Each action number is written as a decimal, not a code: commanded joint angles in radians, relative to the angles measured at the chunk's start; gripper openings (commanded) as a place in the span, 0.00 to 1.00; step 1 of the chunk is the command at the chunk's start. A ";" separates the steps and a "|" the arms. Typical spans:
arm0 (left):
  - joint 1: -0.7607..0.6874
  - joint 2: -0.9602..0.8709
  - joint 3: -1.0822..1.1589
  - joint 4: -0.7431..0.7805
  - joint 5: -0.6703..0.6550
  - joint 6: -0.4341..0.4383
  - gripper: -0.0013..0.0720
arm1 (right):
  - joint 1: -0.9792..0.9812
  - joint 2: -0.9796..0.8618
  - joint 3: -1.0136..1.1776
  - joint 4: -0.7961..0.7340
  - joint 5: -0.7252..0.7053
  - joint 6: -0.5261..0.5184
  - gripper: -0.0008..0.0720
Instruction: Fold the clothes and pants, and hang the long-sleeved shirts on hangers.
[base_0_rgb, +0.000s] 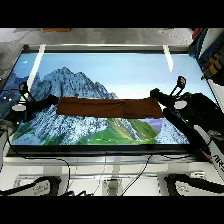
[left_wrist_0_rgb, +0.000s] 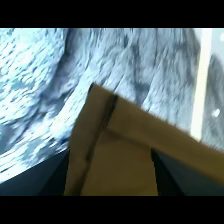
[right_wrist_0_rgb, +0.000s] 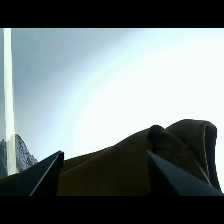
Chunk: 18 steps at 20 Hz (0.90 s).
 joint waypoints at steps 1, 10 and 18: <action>0.046 -0.011 0.000 0.127 -0.137 -0.108 1.00 | -0.044 -0.002 0.000 -0.005 0.162 0.000 0.79; 0.034 -0.163 0.005 -0.059 -0.187 -0.154 1.00 | -0.085 -0.003 0.000 -0.077 0.502 -0.001 0.80; -0.121 -0.247 0.137 -0.055 -0.069 -0.150 0.06 | 0.005 -0.003 0.046 -0.052 0.524 -0.005 0.80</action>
